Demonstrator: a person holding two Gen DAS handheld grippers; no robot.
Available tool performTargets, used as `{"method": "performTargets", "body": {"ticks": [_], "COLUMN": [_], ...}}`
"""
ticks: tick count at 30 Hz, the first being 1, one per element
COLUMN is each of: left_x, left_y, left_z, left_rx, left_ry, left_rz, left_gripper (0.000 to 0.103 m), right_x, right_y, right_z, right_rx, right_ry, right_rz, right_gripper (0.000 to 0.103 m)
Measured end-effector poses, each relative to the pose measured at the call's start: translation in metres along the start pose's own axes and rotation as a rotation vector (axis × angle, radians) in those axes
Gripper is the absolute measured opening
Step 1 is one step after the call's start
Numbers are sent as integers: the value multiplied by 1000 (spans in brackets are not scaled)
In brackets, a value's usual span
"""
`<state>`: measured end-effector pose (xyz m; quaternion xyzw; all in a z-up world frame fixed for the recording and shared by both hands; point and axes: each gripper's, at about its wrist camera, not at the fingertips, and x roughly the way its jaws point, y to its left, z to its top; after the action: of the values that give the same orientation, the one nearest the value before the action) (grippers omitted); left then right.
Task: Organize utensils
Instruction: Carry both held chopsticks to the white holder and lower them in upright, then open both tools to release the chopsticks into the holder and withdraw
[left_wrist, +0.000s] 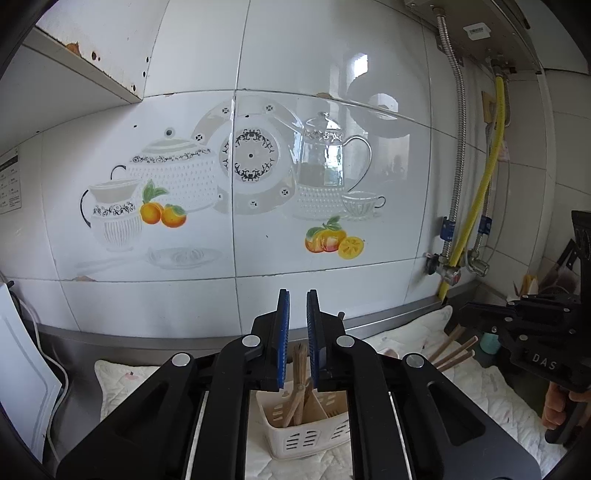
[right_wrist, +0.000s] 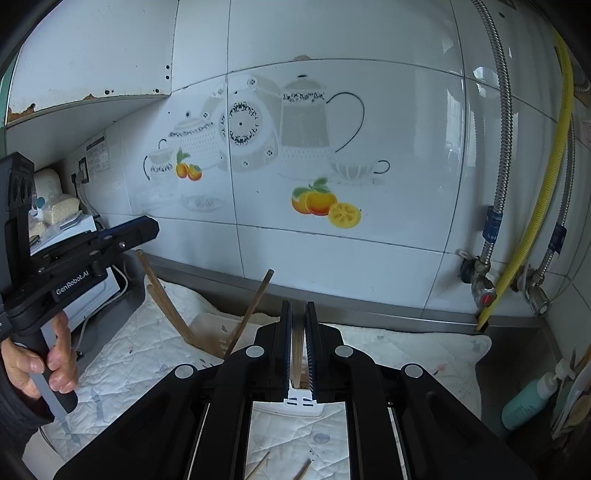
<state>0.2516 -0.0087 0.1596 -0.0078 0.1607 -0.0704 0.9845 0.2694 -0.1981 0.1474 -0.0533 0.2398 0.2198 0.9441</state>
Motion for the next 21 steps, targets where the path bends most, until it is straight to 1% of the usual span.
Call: {"method": "performTargets", "body": {"ticks": [1, 2, 4, 6, 10, 11, 12, 13, 14, 16, 17, 20, 21], "left_x": [-2, -5, -12, -23, -50, -58, -66, -74, -81, -97, -104, -120, -123], "left_y": [-1, -3, -5, -8, -11, -11, -11, -12, -13, -14, -15, -15, -15], "left_z": [0, 1, 1, 1, -1, -4, -7, -12, -17, -30, -38, -67, -76], "left_rx": [3, 6, 12, 14, 6, -1, -7, -14, -19, -27, -30, -49, -48], "left_ry": [-2, -6, -17, -31, -58, -60, -63, -67, -68, -66, -58, -20, -7], "left_rz": [-4, -3, -5, -17, -27, -34, -39, -42, -49, -56, -58, -71, -63], "left_gripper": [14, 16, 23, 27, 37, 38, 42, 46, 48, 54, 55, 55, 55], "right_x": [-1, -2, -9, -22, -52, -61, -68, -75, -82, -95, -99, -108, -109], "right_y": [0, 0, 1, 1, 5, 7, 9, 11, 13, 19, 22, 33, 36], "right_z": [-1, -1, -2, -4, -16, -23, -29, -37, -46, -68, -80, -117, -128], "right_rx": [-3, -5, -7, -4, 6, 11, 16, 23, 33, 50, 56, 64, 69], "right_ry": [-1, -4, -17, -33, -61, -67, -71, -74, -74, -71, -68, -46, -37], "right_rz": [-5, -13, -26, -30, -42, -45, -45, -47, -50, -52, -52, -76, -79], "right_gripper": [13, 15, 16, 22, 23, 24, 26, 32, 36, 36, 36, 36, 36]}}
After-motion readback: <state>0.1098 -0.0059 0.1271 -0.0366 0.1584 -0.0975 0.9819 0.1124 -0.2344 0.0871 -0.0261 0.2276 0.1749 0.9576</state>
